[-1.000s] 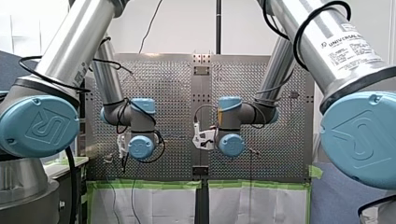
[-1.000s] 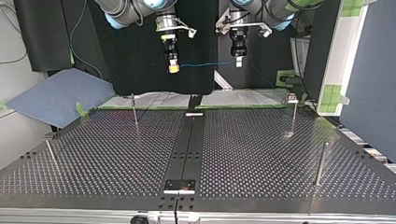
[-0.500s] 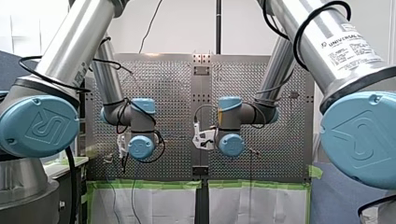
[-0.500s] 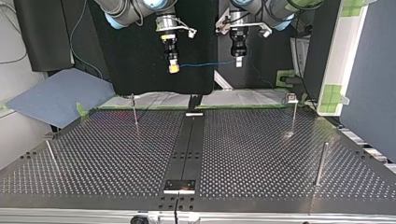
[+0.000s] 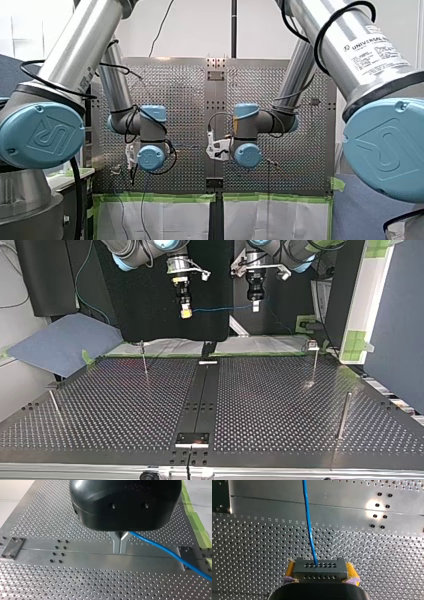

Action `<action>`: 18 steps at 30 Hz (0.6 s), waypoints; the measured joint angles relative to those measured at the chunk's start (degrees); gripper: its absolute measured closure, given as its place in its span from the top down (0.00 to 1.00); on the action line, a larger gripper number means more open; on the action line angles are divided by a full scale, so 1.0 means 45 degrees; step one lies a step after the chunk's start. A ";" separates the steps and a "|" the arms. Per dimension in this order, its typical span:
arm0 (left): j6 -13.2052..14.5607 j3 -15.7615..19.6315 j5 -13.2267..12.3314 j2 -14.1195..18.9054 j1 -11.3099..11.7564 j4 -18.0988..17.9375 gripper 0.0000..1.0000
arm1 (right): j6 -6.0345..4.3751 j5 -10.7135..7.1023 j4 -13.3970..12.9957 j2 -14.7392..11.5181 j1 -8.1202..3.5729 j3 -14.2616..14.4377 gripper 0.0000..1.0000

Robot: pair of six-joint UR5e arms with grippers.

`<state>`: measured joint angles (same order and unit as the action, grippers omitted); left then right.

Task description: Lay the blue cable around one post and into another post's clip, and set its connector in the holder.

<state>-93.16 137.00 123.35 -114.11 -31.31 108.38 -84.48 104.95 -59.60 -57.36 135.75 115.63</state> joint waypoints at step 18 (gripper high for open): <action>0.0000 0.0019 -0.0039 0.0001 -0.0018 0.0000 0.00 | 0.0058 0.0019 0.0373 0.0760 0.0073 0.0152 0.00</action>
<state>-93.16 137.09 123.18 -114.11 -31.39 108.38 -84.22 105.03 -57.92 -53.94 136.08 116.31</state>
